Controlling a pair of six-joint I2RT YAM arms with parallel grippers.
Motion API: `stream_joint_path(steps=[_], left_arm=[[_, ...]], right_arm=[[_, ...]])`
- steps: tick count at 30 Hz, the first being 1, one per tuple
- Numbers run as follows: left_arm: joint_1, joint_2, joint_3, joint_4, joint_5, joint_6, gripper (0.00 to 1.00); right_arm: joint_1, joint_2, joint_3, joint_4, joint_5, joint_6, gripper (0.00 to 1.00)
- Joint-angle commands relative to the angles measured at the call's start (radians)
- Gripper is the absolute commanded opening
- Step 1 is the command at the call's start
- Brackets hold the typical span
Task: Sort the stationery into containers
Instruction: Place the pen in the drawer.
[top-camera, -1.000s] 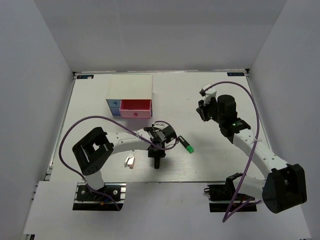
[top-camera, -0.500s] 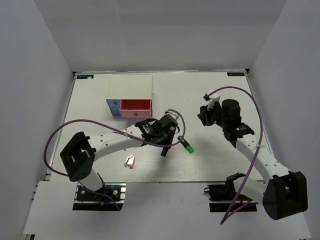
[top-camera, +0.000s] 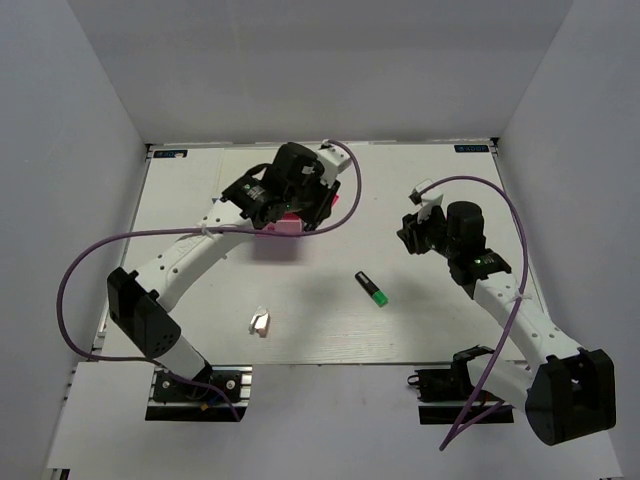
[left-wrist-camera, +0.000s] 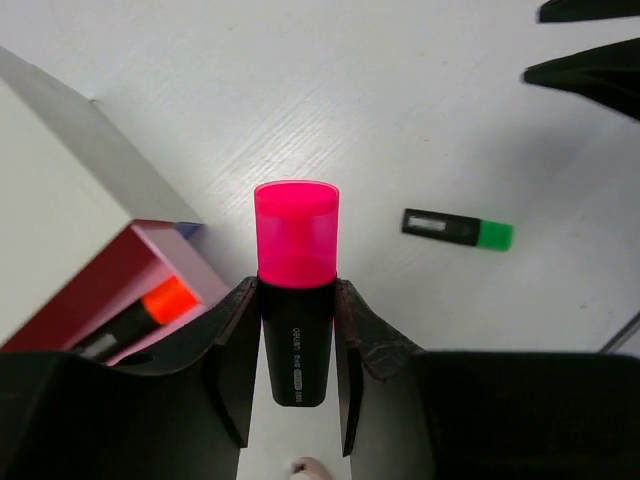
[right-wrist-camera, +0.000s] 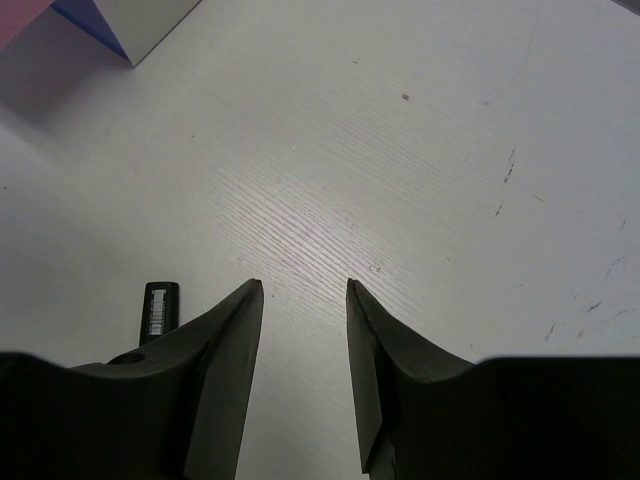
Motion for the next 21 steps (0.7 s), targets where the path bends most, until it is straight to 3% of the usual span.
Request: stream_joint_path(steps=[1,7,12,21], left_arm=[[0.084,-0.010,0.019,-0.021,0.108,0.170,0.00],[0.181,0.015,0.052,-0.007,0.185,0.322,0.00],[0.231,0.004,-0.017,0.051,0.204,0.441,0.00],[0.314,-0.014,-0.148,0.197,0.105,0.509,0.00]], right_arm=[[-0.008,-0.023,-0.005,0.021,-0.011,-0.016,0.45],[-0.014,-0.023,-0.007,0.022,-0.011,-0.028,0.45],[-0.017,-0.016,-0.010,0.025,-0.009,-0.033,0.45],[-0.024,-0.004,-0.005,0.022,-0.009,-0.039,0.45]])
